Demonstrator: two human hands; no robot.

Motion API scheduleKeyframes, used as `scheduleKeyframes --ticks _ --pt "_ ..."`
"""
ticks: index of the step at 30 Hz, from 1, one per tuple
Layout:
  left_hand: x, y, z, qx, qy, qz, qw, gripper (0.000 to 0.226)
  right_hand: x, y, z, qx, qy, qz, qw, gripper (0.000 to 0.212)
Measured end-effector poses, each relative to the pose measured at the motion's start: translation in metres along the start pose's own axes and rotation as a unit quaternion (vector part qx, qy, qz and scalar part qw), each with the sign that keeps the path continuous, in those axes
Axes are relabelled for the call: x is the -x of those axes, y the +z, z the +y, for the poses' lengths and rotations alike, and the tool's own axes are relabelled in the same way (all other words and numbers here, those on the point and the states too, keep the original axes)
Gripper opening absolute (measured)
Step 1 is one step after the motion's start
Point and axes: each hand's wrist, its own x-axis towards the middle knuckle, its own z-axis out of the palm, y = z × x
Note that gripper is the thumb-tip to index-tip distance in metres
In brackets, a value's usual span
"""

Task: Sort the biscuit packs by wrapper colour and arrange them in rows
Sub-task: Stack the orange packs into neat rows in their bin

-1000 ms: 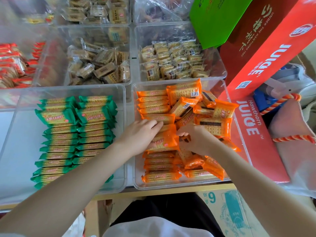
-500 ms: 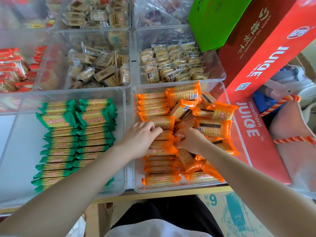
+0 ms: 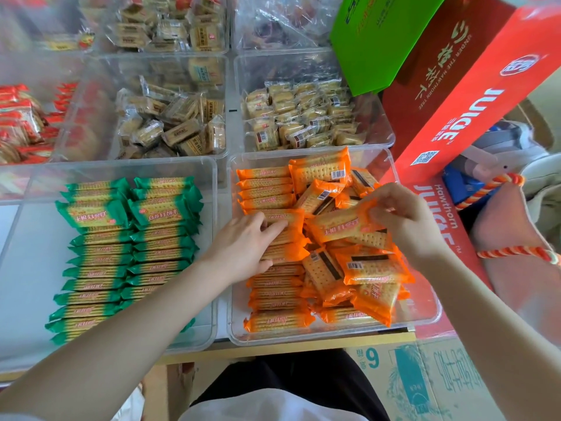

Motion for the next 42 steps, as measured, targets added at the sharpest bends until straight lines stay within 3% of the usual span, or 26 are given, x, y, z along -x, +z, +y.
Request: scheduleKeyframes --ticks 2,4,9,16,21,24,27,30,32,34,39,42 --pt "-0.005 0.0 0.0 -0.011 -0.007 0.001 1.0 0.08 0.006 0.002 -0.008 -0.136 -0.013 0.011 0.991 0.016" --pt "-0.007 0.001 -0.003 0.006 -0.022 0.0 1.0 0.083 0.01 0.013 -0.011 -0.144 -0.032 -0.018 0.989 0.018" --pt "-0.007 0.001 -0.011 -0.024 -0.017 -0.008 1.0 0.089 0.021 0.05 0.002 0.071 -0.076 -0.119 0.988 0.013" --pt "-0.015 0.0 -0.017 -0.073 0.019 -0.107 0.991 0.101 0.038 0.056 0.022 0.285 -0.115 -0.194 0.932 0.011" --pt "-0.011 -0.01 -0.023 -0.036 0.038 -0.177 0.983 0.116 0.038 0.072 0.015 0.354 -0.154 -0.159 0.909 0.009" --pt "-0.004 -0.006 -0.017 -0.03 0.036 -0.149 0.988 0.114 0.037 0.091 0.015 0.371 -0.118 -0.132 0.911 0.009" --pt "0.002 0.001 -0.01 -0.056 0.034 -0.107 0.992 0.114 0.035 0.099 0.018 0.411 -0.162 -0.114 0.89 0.004" --pt "0.002 0.005 -0.001 -0.059 0.021 -0.089 0.994 0.108 0.028 0.085 0.015 0.468 -0.122 -0.231 0.845 0.024" --pt "-0.001 0.005 0.001 -0.045 0.014 -0.088 0.995 0.105 0.025 0.068 0.009 0.451 -0.078 -0.228 0.86 0.038" --pt "-0.003 0.002 0.0 0.004 0.002 -0.08 0.997 0.1 0.025 0.054 0.008 0.46 -0.056 -0.206 0.862 0.049" --pt "-0.03 -0.016 0.009 0.194 -0.049 0.056 0.978 0.067 0.043 0.06 0.018 0.604 -0.029 -0.274 0.748 0.083" --pt "-0.063 -0.017 0.023 0.294 -0.054 0.066 0.952 0.065 0.038 0.061 0.021 0.585 -0.039 -0.231 0.776 0.067"
